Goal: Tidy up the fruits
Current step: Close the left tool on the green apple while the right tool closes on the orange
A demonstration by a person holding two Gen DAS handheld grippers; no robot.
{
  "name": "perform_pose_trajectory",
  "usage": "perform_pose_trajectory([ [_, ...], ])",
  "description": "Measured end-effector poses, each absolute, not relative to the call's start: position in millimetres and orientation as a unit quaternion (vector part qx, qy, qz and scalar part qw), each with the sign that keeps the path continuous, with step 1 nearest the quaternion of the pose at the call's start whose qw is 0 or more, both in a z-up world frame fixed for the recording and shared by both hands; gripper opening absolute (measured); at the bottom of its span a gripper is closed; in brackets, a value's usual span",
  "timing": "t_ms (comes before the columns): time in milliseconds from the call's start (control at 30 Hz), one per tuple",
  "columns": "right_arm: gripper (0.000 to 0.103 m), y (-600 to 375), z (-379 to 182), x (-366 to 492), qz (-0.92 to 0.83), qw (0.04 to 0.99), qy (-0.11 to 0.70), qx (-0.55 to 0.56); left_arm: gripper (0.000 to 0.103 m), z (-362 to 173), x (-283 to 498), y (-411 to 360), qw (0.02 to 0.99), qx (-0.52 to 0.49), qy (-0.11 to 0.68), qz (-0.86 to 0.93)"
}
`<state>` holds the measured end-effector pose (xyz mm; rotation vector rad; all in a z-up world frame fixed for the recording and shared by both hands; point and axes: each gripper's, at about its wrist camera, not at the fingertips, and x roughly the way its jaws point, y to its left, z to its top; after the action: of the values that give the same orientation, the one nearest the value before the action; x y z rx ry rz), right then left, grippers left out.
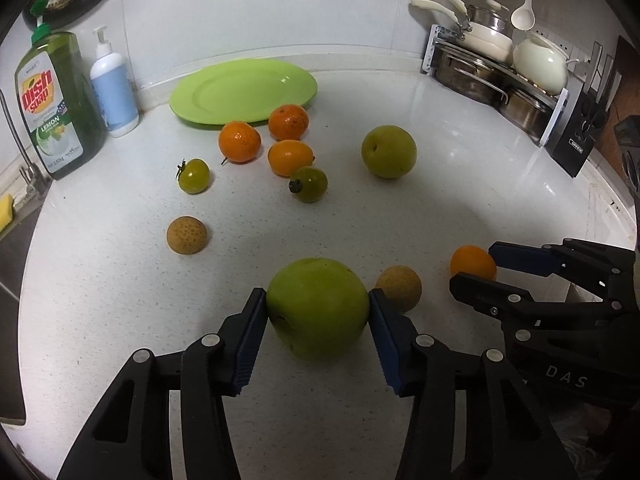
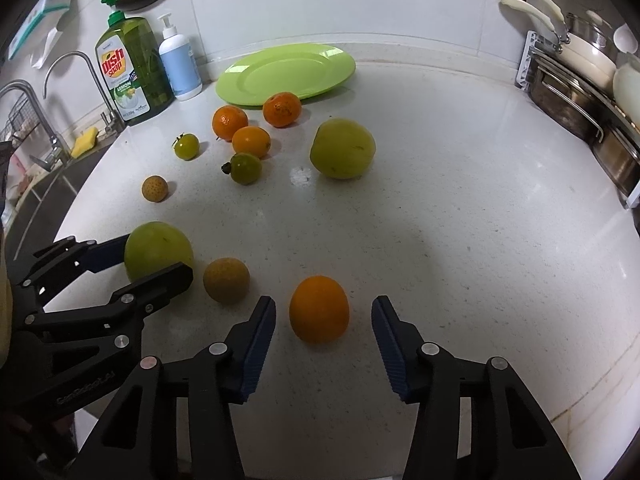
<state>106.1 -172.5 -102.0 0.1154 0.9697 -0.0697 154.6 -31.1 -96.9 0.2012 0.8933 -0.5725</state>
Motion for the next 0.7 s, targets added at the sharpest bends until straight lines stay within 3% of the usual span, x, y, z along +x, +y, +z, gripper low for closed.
perform_pose_trajectory([
  [167,0.033,-171.6,-103.0,107.4,-0.029,0.88,0.47,0.055,0.05,-97.1,154.1,-30.6,0.858,0.093,0.425,-0.272],
  [700,0.032,-167.2,-97.6,106.1,-0.026,0.886,0.461,0.045,0.049,-90.8,152.8,-26.9,0.863,0.089,0.416,-0.271],
])
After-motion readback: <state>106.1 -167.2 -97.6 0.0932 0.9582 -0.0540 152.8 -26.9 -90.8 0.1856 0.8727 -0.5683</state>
